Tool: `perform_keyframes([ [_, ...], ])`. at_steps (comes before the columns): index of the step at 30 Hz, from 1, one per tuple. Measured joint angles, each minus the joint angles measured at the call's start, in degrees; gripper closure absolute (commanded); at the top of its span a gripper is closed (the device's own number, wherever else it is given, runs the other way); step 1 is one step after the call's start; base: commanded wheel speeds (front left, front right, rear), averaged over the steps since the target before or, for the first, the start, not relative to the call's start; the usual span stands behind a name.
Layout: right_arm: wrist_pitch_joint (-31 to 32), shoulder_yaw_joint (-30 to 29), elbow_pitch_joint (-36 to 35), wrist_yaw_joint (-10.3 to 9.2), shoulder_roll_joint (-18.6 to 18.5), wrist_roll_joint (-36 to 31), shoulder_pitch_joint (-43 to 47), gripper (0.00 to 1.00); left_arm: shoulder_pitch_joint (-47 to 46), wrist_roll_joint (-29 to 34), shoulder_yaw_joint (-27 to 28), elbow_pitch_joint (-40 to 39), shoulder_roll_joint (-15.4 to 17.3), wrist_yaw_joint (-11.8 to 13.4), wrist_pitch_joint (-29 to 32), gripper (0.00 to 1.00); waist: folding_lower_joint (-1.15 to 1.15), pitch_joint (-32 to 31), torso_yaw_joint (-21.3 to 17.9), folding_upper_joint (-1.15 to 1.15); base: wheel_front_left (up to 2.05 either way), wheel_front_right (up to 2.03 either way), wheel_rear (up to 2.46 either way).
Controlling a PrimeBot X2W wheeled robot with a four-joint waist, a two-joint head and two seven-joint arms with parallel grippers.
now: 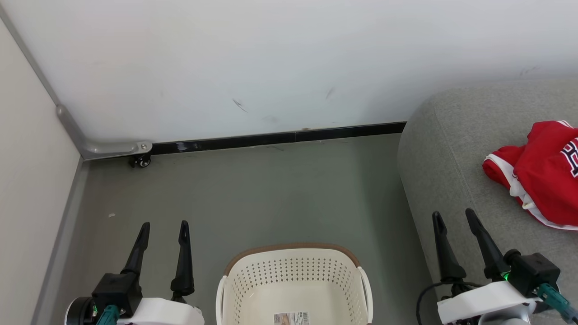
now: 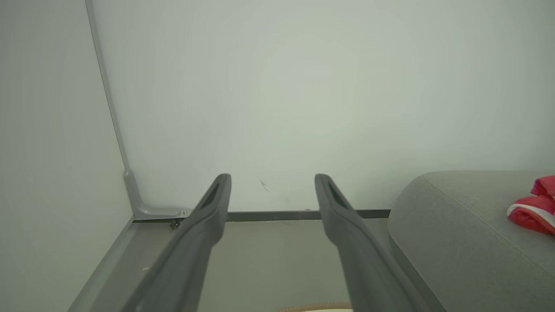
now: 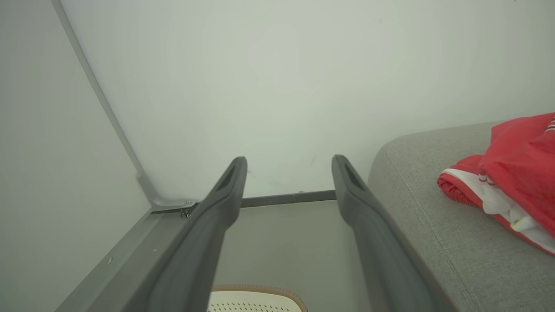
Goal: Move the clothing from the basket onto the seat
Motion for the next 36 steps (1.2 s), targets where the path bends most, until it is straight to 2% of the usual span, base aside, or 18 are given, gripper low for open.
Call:
perform_keyframes([
  [20,1.79,-0.90,-4.77,0.00,0.70,-2.33,4.15,0.00,0.11,1.03,-1.35,0.14,-0.04,0.00,0.00,0.00,0.00,-0.35,-0.55,0.00,0.00,0.00,0.00],
  [36,2.29,-1.14,-7.25,0.00,0.77,-0.92,5.44,0.00,1.04,2.46,-1.47,0.34,-0.05,0.84,0.00,0.00,0.00,-0.53,-0.13,0.00,0.00,0.00,0.00],
])
